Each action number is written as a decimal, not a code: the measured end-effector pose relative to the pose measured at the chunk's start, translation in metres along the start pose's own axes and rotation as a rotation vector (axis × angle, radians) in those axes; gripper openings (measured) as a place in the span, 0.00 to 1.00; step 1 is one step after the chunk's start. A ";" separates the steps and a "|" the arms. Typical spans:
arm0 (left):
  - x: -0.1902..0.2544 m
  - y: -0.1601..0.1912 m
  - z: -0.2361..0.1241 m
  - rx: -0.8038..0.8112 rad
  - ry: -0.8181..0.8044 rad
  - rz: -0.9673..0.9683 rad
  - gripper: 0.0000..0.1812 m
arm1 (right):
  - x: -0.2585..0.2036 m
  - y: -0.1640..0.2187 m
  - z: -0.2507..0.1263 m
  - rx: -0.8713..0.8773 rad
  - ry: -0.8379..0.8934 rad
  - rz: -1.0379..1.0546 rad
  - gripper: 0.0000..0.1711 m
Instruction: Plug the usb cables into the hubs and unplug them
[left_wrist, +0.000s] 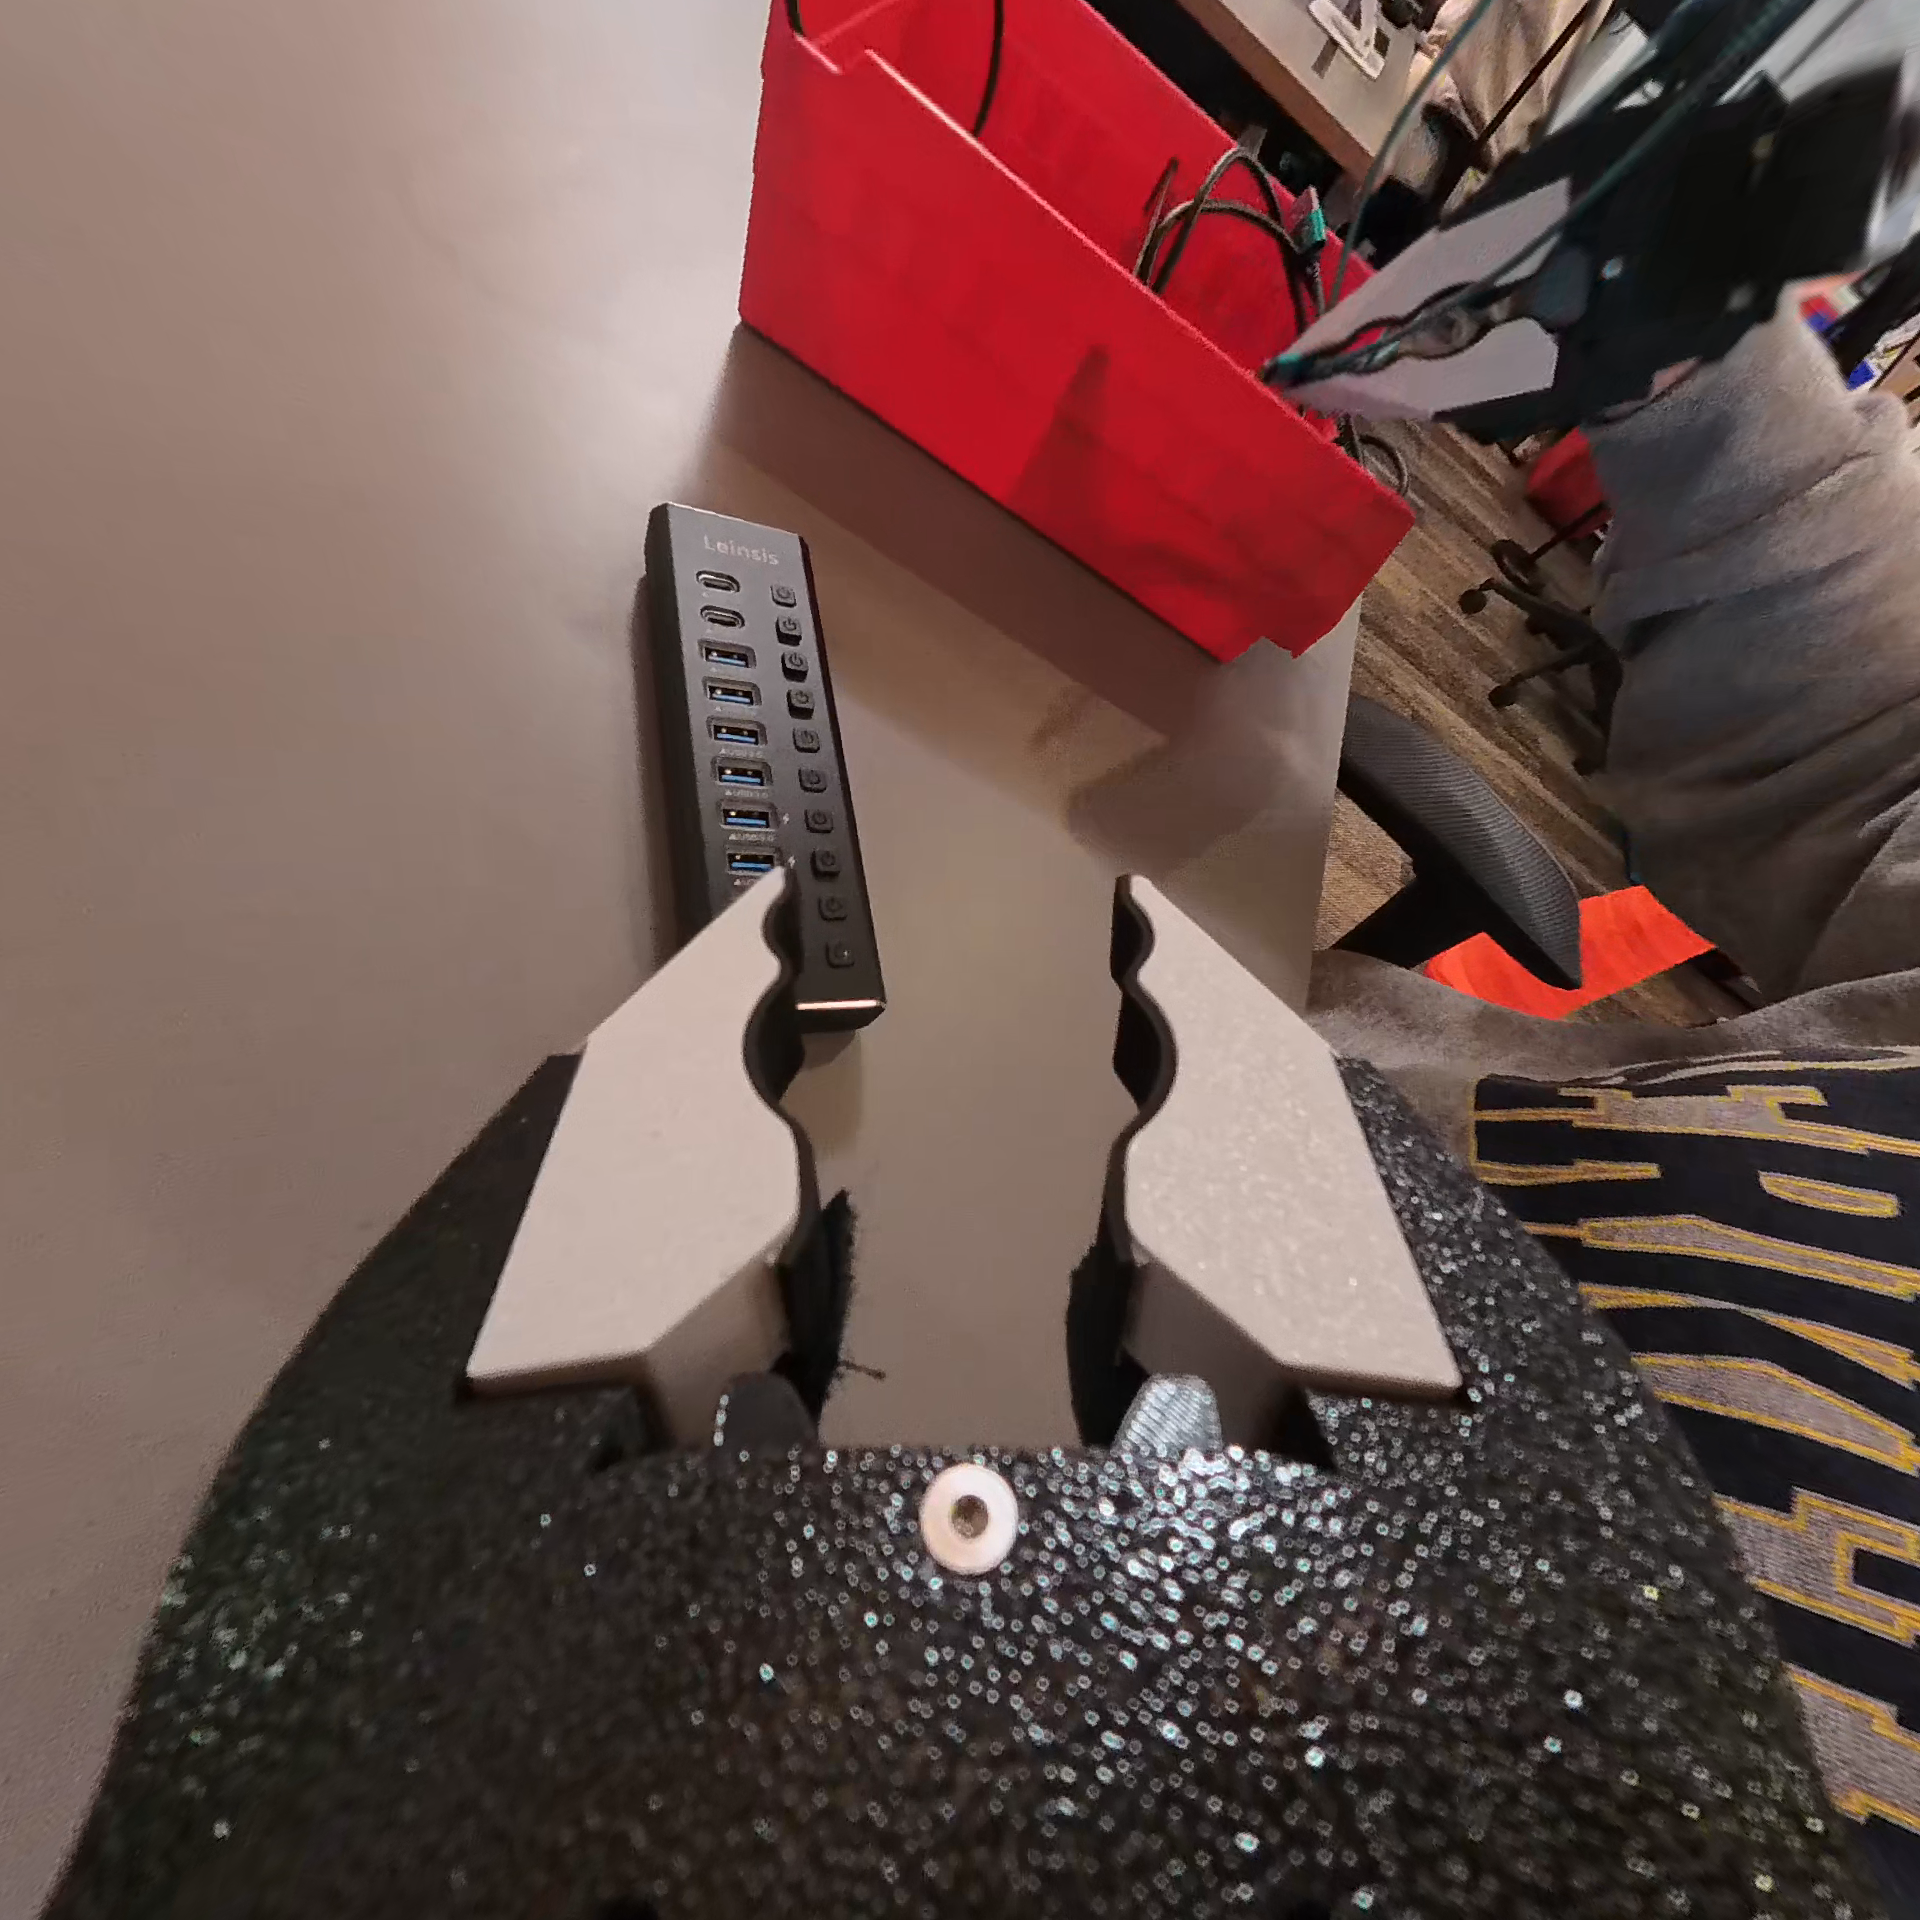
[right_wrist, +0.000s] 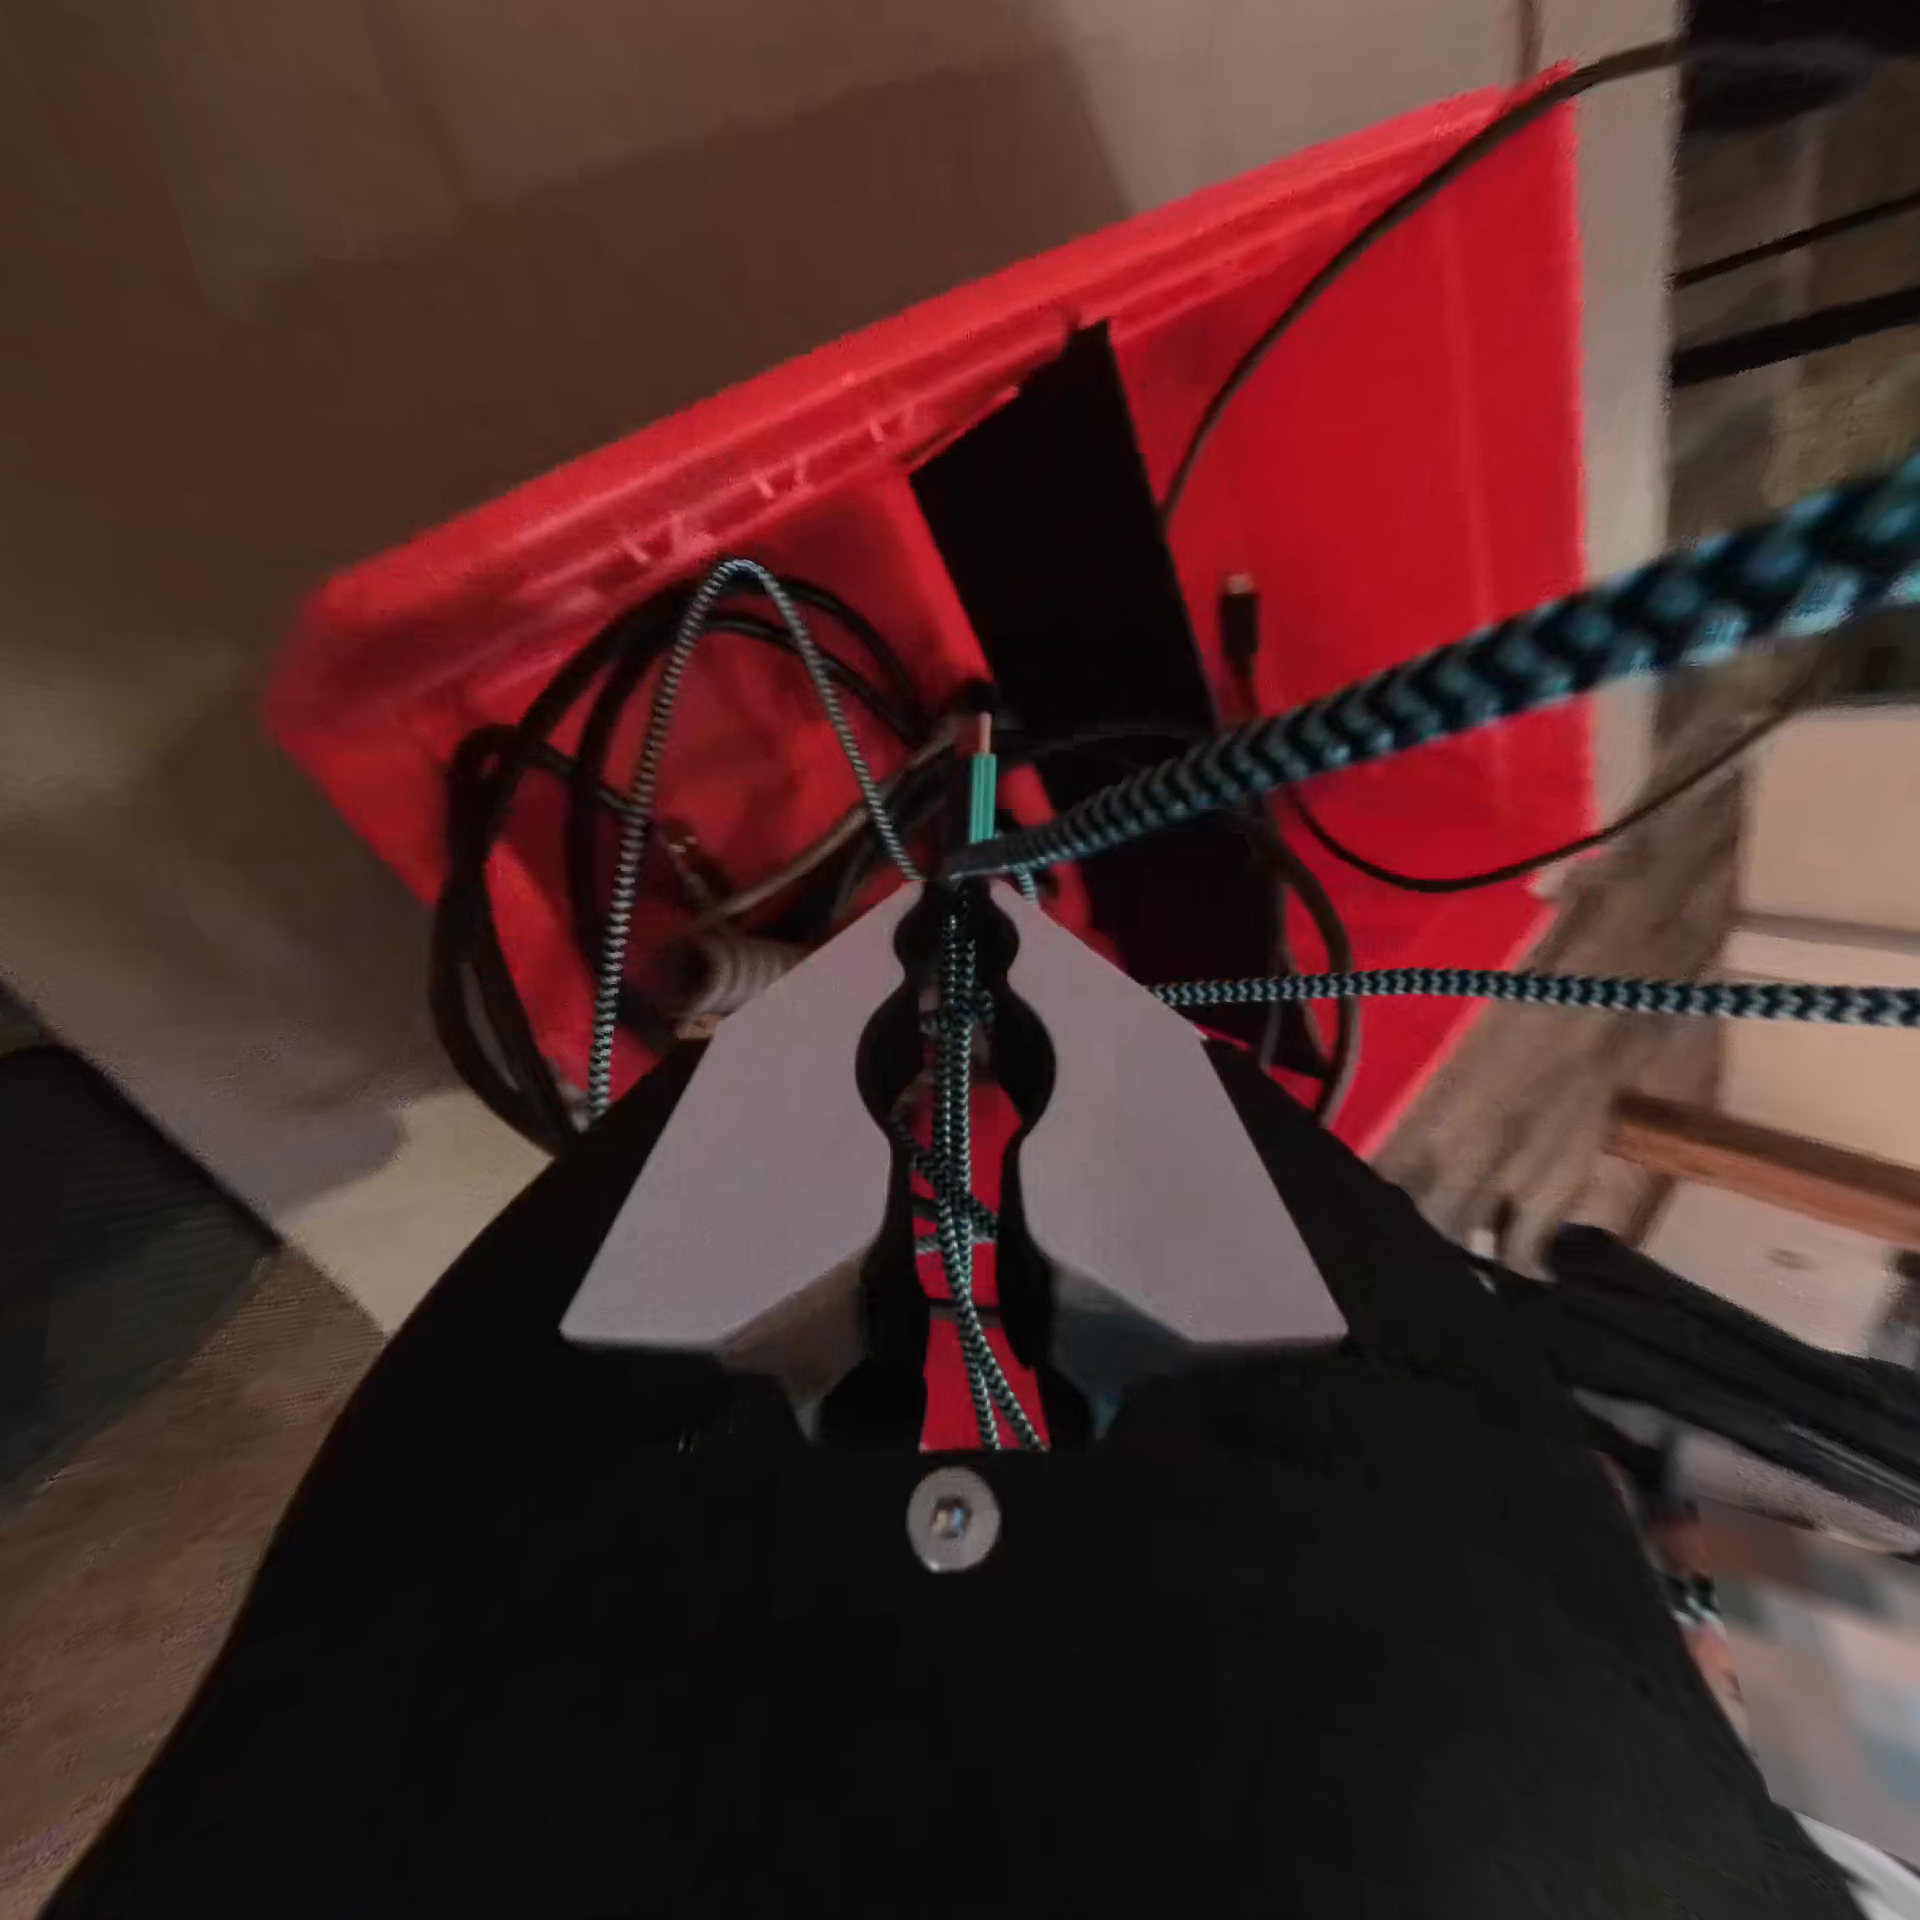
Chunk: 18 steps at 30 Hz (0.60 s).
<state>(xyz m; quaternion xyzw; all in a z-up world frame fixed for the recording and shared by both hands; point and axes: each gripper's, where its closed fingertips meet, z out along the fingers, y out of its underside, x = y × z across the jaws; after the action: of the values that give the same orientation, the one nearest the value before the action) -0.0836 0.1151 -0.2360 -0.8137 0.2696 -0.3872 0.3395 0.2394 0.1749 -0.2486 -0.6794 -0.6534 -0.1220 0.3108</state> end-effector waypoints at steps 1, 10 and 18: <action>0.000 0.001 0.001 -0.004 0.003 -0.001 0.32 | -0.008 -0.003 0.003 0.013 -0.092 0.061 0.03; 0.002 0.006 0.008 -0.031 0.023 -0.001 0.32 | -0.047 -0.006 0.024 -0.132 -0.615 0.390 0.05; -0.003 0.007 0.010 -0.031 0.024 -0.014 0.32 | 0.001 0.013 -0.036 -0.370 -0.313 0.439 0.48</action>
<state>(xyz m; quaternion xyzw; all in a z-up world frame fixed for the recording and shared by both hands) -0.0784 0.1164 -0.2474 -0.8160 0.2738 -0.3953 0.3207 0.2606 0.1556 -0.2238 -0.8596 -0.4978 -0.0625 0.0967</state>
